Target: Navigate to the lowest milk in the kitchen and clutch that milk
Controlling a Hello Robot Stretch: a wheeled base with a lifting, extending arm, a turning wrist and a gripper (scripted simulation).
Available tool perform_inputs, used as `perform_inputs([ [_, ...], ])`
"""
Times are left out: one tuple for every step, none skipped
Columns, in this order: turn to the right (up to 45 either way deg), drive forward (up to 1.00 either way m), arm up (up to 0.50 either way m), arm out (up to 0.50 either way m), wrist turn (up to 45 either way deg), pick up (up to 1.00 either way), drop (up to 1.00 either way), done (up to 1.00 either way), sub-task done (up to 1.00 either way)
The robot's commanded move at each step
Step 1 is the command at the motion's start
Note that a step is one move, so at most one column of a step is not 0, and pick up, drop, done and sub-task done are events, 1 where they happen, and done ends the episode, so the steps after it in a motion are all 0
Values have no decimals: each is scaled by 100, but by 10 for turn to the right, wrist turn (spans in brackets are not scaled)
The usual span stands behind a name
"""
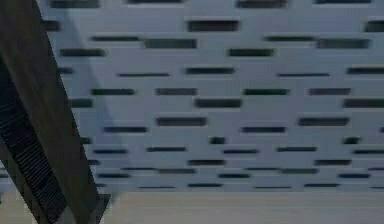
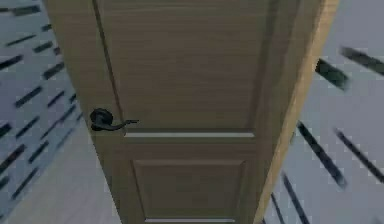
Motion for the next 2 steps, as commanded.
perform_inputs([
  [330, 0, 0, 0, 0, 0, 0, 0, 0],
  [0, 100, 0, 0, 0, 0, 0, 0, 0],
])
